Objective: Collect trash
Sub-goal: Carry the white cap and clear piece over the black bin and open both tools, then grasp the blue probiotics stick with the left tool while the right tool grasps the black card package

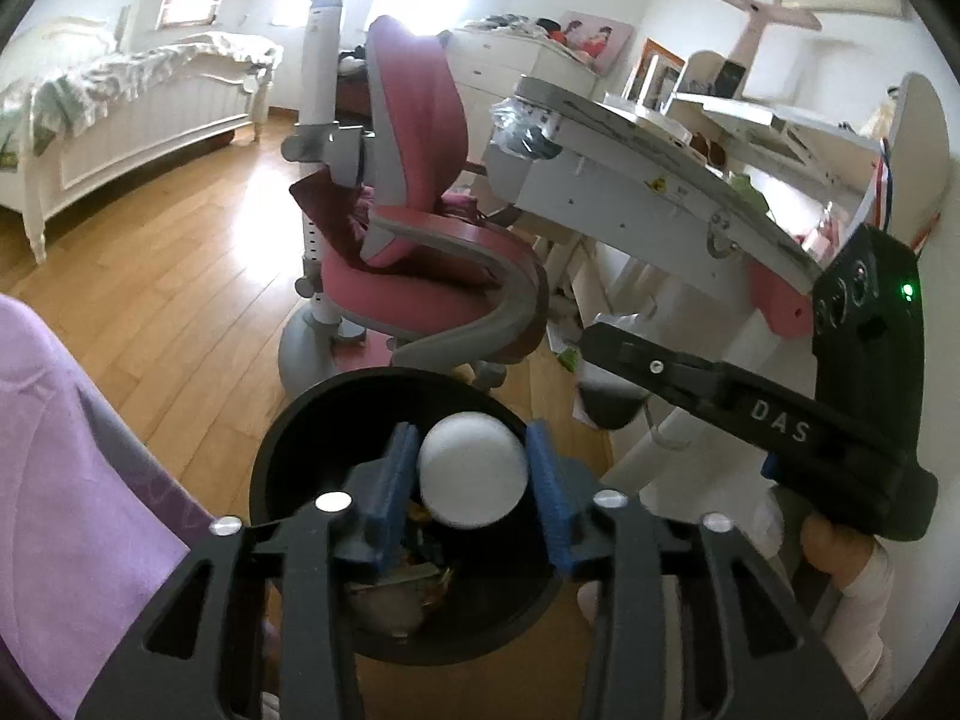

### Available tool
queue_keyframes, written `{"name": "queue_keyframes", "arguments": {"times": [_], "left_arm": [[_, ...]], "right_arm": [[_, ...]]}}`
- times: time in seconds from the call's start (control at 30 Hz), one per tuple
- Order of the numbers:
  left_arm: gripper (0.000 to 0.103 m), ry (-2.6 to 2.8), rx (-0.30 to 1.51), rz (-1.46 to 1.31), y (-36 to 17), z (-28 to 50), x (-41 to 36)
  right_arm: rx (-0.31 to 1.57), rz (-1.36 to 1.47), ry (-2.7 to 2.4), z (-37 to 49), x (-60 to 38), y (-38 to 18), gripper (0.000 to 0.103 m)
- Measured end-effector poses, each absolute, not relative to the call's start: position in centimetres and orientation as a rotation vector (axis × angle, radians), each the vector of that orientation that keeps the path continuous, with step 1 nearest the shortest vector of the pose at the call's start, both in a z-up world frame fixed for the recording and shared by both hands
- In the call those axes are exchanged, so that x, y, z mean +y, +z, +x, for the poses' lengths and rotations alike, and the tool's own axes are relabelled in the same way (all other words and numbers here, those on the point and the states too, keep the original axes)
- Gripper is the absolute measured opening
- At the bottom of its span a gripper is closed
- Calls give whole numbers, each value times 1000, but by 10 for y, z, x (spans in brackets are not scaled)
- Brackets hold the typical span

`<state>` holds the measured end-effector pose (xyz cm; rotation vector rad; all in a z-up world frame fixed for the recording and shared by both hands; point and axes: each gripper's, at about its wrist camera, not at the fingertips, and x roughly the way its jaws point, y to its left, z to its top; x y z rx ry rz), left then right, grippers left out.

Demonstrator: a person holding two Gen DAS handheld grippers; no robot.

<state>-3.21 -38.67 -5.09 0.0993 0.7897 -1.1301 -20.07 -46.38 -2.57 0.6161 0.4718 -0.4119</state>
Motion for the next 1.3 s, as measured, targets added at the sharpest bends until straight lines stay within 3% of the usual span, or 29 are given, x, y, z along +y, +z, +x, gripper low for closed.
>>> {"name": "queue_keyframes", "arguments": {"times": [0.03, 0.07, 0.1, 0.13, 0.3, 0.67, 0.83, 0.93, 1.1, 1.3], "left_arm": [[71, -1128, 780, 101, -49, -34, -387], [80, -1127, 766, 97, -47, -36, -386], [80, -1132, 745, 91, -43, -38, -383], [80, -1134, 736, 92, -41, -39, -382], [80, -1116, 712, 78, -33, -37, -364], [80, -953, 699, 10, -28, -9, -268], [80, -785, 723, -1, -34, 17, -194], [80, -690, 736, 33, -39, 31, -153], [79, -566, 802, 109, -56, 62, -91], [62, -504, 890, 213, -76, 97, -62]], "right_arm": [[475, 618, -418, -201, -465, -26, 19], [481, 619, -426, -202, -466, -26, 25], [483, 620, -433, -203, -466, -26, 31], [480, 624, -440, -204, -465, -25, 44], [466, 627, -471, -208, -461, -21, 69], [511, 554, -376, -163, -410, -7, 74], [580, 469, -225, -112, -357, -1, 75], [625, 396, -111, -76, -316, 3, 83], [727, 299, 110, -10, -247, 0, 83], [831, 145, 263, 58, -177, -13, 83]]}}
